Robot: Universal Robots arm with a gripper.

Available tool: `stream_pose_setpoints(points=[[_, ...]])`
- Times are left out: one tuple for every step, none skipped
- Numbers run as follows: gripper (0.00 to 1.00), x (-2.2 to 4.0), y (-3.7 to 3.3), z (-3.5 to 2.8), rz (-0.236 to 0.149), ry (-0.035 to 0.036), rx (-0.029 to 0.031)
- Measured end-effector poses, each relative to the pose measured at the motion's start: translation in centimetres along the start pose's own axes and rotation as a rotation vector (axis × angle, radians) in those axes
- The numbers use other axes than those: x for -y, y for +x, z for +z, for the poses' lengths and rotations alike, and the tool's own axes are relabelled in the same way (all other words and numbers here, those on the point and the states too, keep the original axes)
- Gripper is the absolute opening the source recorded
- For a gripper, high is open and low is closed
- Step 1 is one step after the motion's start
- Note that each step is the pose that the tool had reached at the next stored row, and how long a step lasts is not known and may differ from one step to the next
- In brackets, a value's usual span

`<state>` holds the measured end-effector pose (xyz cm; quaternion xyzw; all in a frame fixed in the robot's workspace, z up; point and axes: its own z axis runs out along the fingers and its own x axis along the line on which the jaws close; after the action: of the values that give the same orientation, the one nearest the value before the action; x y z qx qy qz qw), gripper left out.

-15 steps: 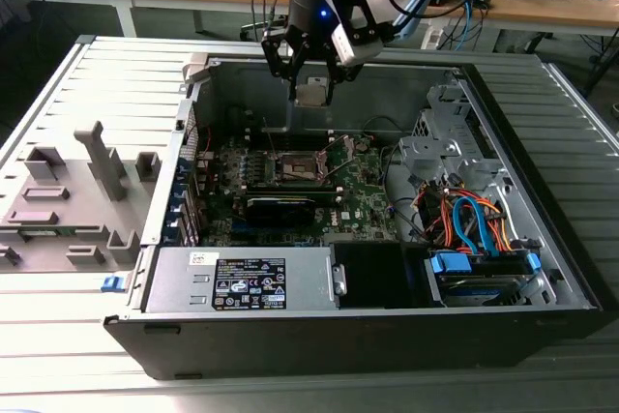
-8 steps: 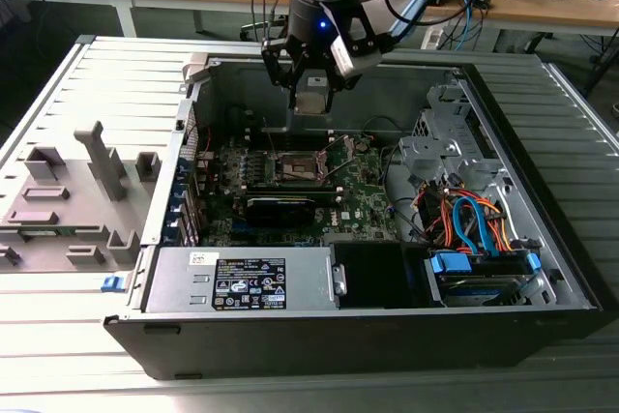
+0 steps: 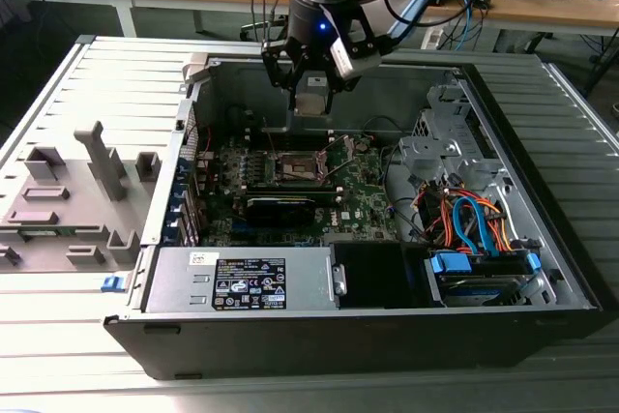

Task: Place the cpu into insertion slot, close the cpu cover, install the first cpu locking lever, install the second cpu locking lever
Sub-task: 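Place the cpu into insertion slot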

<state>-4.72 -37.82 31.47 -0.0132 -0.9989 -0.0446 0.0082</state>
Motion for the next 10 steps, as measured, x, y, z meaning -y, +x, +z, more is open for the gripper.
stream_pose_setpoints(points=[[0.55, 0.01, 0.00, 0.01, 0.000, 0.0001, -0.0001], [0.55, 0.03, 0.00, 0.01, 0.000, 0.0002, -0.0001], [0.55, 0.04, 0.00, 0.03, 0.000, 0.0002, -0.0001], [0.55, 0.05, 0.01, 0.03, 0.000, 0.0003, -0.0001], [0.55, 0.06, 0.00, 0.05, 0.000, 0.0002, -0.0001], [0.55, 0.06, 0.00, 0.07, 0.000, 0.0002, -0.0001], [0.55, 0.08, 0.00, 0.09, 0.000, 0.0001, -0.0001], [0.55, 0.09, 0.00, 0.10, 0.000, 0.0001, -0.0001], [0.55, 0.10, 0.00, 0.12, 0.000, 0.0002, -0.0001], [0.55, 0.11, 0.00, 0.13, 0.000, 0.0001, -0.0001]])
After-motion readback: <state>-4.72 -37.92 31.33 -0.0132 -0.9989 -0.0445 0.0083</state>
